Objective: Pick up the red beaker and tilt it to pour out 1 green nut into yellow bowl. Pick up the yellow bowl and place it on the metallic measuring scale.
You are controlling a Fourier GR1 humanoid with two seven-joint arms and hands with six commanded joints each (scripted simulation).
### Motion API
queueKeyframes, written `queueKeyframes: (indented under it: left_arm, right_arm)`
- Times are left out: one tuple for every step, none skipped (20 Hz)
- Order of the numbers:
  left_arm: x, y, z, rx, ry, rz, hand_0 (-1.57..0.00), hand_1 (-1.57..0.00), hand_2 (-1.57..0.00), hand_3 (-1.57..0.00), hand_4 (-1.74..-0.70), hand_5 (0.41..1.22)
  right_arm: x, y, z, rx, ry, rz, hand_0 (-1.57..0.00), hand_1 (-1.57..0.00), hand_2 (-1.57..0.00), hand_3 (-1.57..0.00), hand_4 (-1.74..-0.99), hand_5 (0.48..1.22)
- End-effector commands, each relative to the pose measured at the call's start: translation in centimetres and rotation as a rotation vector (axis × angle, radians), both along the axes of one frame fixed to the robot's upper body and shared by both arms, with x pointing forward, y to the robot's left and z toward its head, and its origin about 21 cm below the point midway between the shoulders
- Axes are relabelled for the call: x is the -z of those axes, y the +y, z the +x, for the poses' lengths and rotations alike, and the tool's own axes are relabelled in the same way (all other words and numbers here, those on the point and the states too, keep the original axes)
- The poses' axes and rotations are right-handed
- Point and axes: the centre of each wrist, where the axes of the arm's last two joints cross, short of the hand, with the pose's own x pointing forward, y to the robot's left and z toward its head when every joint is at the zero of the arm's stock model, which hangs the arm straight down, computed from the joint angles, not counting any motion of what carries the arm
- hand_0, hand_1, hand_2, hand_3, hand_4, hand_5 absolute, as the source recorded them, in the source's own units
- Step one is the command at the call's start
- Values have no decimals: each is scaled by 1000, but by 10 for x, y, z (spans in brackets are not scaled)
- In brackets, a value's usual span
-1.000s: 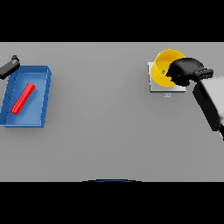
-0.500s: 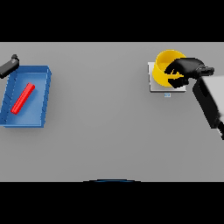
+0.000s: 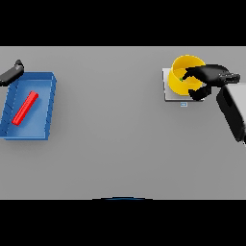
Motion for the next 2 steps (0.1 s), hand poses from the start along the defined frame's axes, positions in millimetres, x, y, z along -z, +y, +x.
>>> queueKeyframes:
  left_arm:
    - [1,-2,0,-1,-2,3,1,1,1,1,-851,770]
    - [0,-1,-1,-4,-2,9,1,1,1,1,-851,768]
  right_arm:
    - [0,4,0,-8,0,1,-62,-46,-74,-277,-1418,801]
    - [1,3,-1,-3,-1,-3,-49,-37,-59,-263,-1414,796]
